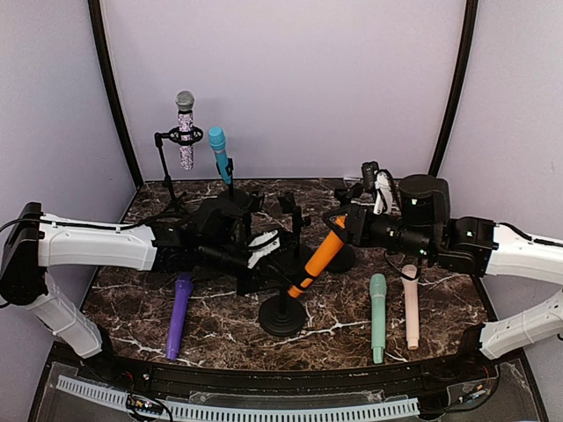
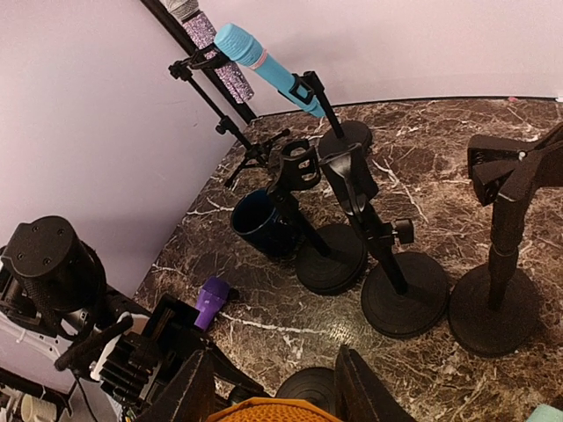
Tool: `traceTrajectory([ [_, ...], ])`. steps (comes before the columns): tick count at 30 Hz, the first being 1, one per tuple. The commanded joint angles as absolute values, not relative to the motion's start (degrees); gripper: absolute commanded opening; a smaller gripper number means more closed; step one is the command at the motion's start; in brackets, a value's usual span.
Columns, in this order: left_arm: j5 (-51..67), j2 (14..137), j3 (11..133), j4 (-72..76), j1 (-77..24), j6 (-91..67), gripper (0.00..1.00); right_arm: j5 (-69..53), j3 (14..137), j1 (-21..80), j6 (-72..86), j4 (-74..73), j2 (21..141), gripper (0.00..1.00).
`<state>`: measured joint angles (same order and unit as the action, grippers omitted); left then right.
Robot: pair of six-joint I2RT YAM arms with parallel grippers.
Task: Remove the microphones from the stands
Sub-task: Remove the microphone from the microphone stand.
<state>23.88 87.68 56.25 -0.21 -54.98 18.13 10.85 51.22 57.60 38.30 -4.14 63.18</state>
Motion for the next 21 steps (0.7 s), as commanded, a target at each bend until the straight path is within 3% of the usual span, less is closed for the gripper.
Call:
traceTrajectory([
  [1, 21.90, 90.02, 55.70, -5.14, -56.15, 20.75, 0.00, 15.99, 54.28, 56.78, 43.15, -5.68, 63.77, 0.00],
  [13, 22.07, 90.93, 56.01, -5.92, -56.30, 21.12, 0.00, 8.31, 51.14, 56.09, 33.50, -0.91, 60.24, 0.00],
  [21, 22.54, 91.52, 56.41, -6.46, -56.26, 21.34, 0.00, -2.92, 47.76, 55.31, 27.39, 6.53, 56.28, 0.00],
])
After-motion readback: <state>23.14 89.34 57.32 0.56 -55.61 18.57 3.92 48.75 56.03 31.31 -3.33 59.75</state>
